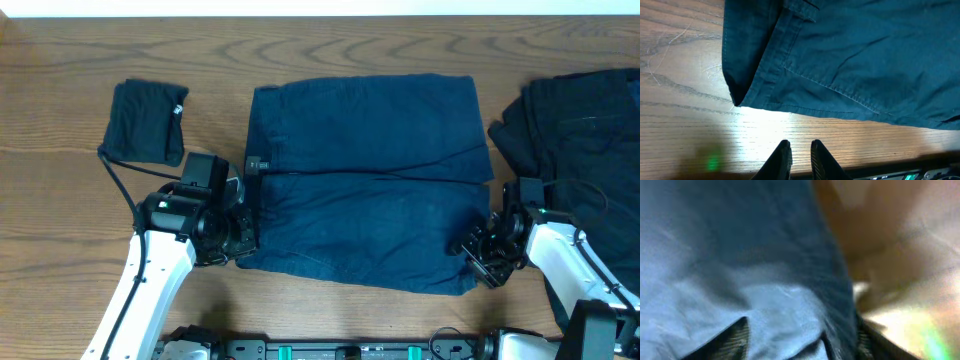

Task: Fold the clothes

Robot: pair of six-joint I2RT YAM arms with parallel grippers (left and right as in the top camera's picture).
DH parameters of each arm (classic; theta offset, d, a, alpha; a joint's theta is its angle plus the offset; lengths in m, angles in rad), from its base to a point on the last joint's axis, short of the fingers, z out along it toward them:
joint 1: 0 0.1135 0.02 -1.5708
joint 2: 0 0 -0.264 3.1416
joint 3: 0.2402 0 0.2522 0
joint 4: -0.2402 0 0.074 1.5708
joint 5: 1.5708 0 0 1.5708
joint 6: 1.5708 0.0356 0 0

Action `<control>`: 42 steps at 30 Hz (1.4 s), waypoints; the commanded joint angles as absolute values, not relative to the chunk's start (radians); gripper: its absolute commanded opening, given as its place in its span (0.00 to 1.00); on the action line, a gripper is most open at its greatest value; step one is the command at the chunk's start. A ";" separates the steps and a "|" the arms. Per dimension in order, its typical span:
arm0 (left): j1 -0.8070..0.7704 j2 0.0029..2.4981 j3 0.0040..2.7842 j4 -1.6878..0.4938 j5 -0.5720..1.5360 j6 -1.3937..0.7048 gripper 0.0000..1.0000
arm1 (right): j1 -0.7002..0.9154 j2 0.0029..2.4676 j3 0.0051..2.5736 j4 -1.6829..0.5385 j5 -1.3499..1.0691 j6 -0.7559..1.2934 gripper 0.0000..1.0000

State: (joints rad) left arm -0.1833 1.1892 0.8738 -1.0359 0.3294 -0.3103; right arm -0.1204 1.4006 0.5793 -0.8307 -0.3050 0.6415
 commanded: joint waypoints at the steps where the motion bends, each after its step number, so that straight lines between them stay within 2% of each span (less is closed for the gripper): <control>1: -0.181 1.189 0.867 -1.039 0.319 -0.300 0.17 | -0.124 1.431 0.567 -0.883 -0.236 0.629 0.74; 9: -0.181 1.189 0.867 -1.039 0.320 -0.300 0.17 | -0.124 1.431 0.632 -1.053 -0.158 0.586 0.81; 23: -0.181 1.189 0.867 -1.039 0.320 -0.300 0.17 | -0.124 1.431 0.624 -1.021 -0.163 0.657 0.78; 25: -0.181 1.189 0.867 -1.039 0.320 -0.300 0.17 | -0.124 1.431 0.623 -1.013 -0.173 0.657 0.73; 28: -0.181 1.189 0.867 -1.039 0.320 -0.300 0.17 | -0.124 1.431 0.623 -0.995 -0.185 0.658 0.61; 32: -0.181 1.189 0.867 -1.039 0.319 -0.300 0.17 | -0.124 1.431 0.622 -0.976 -0.192 0.673 0.57; 40: -0.181 1.189 0.867 -1.039 0.319 -0.300 0.17 | -0.124 1.431 0.622 -0.964 -0.203 0.676 0.25; 42: -0.181 1.189 0.867 -1.039 0.319 -0.300 0.17 | -0.124 1.431 0.622 -0.964 -0.203 0.676 0.23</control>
